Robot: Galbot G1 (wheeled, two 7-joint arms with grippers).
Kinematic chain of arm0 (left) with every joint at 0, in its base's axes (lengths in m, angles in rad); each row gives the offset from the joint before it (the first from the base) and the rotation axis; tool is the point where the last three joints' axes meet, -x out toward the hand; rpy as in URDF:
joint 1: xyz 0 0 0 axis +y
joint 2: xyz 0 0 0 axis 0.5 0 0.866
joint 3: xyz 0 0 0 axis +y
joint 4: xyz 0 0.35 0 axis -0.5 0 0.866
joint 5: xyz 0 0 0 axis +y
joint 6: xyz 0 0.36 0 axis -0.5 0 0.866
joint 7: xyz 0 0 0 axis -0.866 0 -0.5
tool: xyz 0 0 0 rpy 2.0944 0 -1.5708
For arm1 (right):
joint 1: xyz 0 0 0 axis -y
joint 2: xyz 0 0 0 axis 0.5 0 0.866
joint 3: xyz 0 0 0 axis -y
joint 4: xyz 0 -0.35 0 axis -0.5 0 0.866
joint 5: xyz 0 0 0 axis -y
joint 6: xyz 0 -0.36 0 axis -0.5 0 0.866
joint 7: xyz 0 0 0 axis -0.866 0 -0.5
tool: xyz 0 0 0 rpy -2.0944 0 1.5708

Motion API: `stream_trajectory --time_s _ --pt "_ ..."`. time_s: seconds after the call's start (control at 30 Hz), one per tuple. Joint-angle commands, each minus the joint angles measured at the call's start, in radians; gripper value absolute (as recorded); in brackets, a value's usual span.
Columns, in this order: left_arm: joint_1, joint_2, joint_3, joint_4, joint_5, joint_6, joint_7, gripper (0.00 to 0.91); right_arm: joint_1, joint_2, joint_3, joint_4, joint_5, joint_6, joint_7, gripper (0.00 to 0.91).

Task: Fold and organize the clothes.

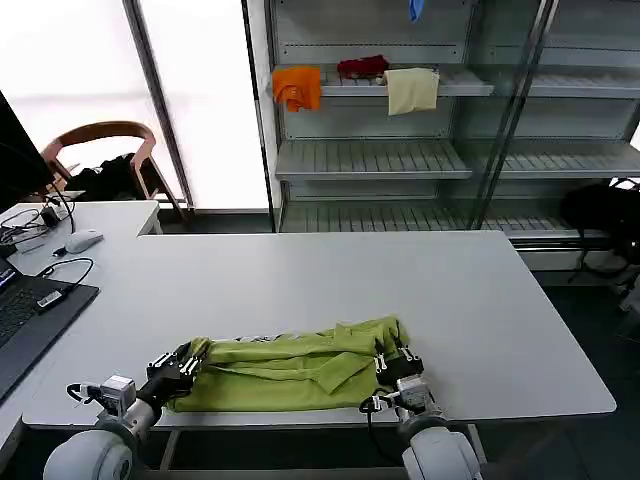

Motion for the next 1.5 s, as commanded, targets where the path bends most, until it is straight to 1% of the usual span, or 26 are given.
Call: stream_trajectory --time_s 0.03,0.13,0.2,0.23,0.27,0.3,0.33,0.37,0.43,0.6,0.63,0.67,0.7,0.73,0.77,0.83,0.97,1.23,1.5 --pt "0.001 -0.015 -0.018 -0.012 -0.035 -0.012 -0.04 0.907 -0.008 0.002 0.007 -0.015 -0.062 0.004 0.004 0.907" --pt "0.002 -0.037 -0.027 -0.03 -0.097 -0.012 -0.094 0.907 -0.005 0.002 0.018 -0.002 0.017 0.022 0.008 0.907" --pt "0.019 -0.054 -0.03 -0.043 -0.093 -0.022 -0.13 0.907 0.002 0.002 0.034 0.024 0.145 0.094 0.009 0.907" --pt "0.028 -0.058 -0.026 -0.045 -0.089 -0.029 -0.157 0.907 0.009 0.001 0.042 0.032 0.222 0.139 0.008 0.907" --pt "0.045 -0.069 -0.022 -0.045 -0.067 -0.041 -0.173 0.907 0.024 0.0 0.055 0.042 0.326 0.18 0.007 0.907" --pt "0.054 -0.077 -0.021 -0.045 -0.052 -0.042 -0.181 0.907 0.035 0.0 0.064 0.044 0.379 0.19 0.0 0.907" --pt "0.062 -0.087 -0.016 -0.043 -0.041 -0.046 -0.2 0.907 0.044 0.0 0.071 0.049 0.413 0.209 -0.001 0.907" --pt "0.08 -0.106 -0.015 -0.041 -0.038 -0.053 -0.209 0.907 0.075 0.0 0.093 0.053 0.485 0.218 -0.001 0.907" --pt "0.093 -0.121 -0.008 -0.04 -0.039 -0.065 -0.223 0.907 0.101 0.002 0.113 0.05 0.507 0.216 -0.003 0.907" --pt "0.1 -0.151 0.012 -0.011 -0.025 -0.095 -0.25 0.907 0.148 -0.011 0.133 0.044 0.504 0.183 -0.006 0.907" --pt "0.098 -0.154 0.012 -0.003 -0.026 -0.097 -0.252 0.826 0.149 -0.011 0.132 0.046 0.501 0.173 -0.008 0.907" --pt "0.096 -0.156 0.012 0.005 -0.026 -0.103 -0.252 0.474 0.149 -0.012 0.13 0.046 0.495 0.168 -0.01 0.907" --pt "0.096 -0.157 0.013 0.006 -0.026 -0.104 -0.253 0.312 0.148 -0.011 0.128 0.045 0.491 0.167 -0.01 0.907" --pt "0.097 -0.157 0.015 0.008 -0.029 -0.105 -0.252 0.081 0.146 -0.01 0.127 0.044 0.487 0.166 -0.011 0.907" --pt "0.098 -0.158 0.016 0.009 -0.031 -0.104 -0.251 0.03 0.144 -0.008 0.125 0.042 0.483 0.165 -0.009 0.907" --pt "0.099 -0.159 0.019 0.011 -0.033 -0.104 -0.246 0.01 0.143 -0.007 0.125 0.039 0.476 0.163 -0.008 0.907" --pt "0.099 -0.163 0.026 0.019 -0.039 -0.101 -0.239 0.01 0.144 -0.008 0.129 0.039 0.473 0.157 -0.007 0.907" --pt "0.101 -0.16 0.035 0.015 -0.021 -0.164 -0.209 0.0 0.145 -0.01 0.138 0.041 0.463 0.145 -0.004 0.907" --pt "0.099 -0.158 0.044 0.018 0.005 -0.179 -0.189 0.0 0.145 -0.008 0.141 0.045 0.455 0.138 -0.005 0.907"
